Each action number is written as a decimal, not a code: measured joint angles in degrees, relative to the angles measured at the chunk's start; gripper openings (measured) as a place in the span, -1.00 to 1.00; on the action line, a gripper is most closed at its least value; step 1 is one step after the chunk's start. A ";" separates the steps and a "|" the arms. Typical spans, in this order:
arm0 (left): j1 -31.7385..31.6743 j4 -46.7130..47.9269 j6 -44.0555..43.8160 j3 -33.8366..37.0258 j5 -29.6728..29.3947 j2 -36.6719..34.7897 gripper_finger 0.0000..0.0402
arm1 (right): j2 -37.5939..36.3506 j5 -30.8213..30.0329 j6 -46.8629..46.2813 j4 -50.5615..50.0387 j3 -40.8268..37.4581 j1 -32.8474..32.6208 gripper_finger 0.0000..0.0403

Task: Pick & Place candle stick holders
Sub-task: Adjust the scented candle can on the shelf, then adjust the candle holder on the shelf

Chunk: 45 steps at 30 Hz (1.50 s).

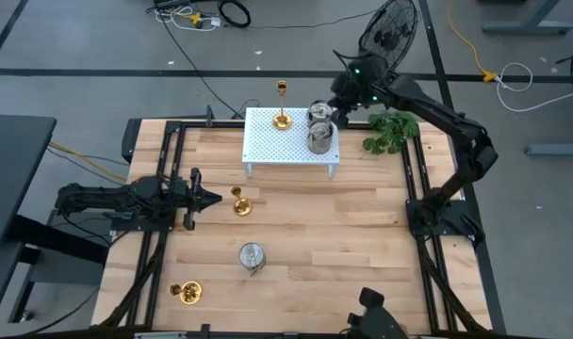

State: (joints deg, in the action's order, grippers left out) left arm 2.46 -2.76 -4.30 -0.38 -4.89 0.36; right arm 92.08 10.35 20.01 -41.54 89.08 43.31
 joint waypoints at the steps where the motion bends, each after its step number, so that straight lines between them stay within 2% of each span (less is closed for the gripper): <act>1: 0.02 0.00 -0.02 0.00 0.02 0.00 -0.84 | -0.41 0.84 0.00 0.15 0.00 0.00 -1.00; 7: 0.00 0.01 -0.01 0.01 0.02 0.00 -0.84 | -2.09 6.22 -2.85 2.95 0.04 -1.39 -1.00; 28: 0.02 0.00 -0.02 0.00 0.02 0.00 -0.84 | -2.94 3.65 -8.96 11.65 0.11 -13.78 -1.00; 45: 0.01 0.01 -0.01 0.00 0.02 0.00 -0.84 | -2.94 3.65 -9.03 15.51 -0.98 -22.24 -1.00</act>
State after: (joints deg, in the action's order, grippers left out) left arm 2.47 -2.76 -4.31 -0.38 -4.86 0.36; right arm 89.14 14.00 10.98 -26.04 88.09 21.07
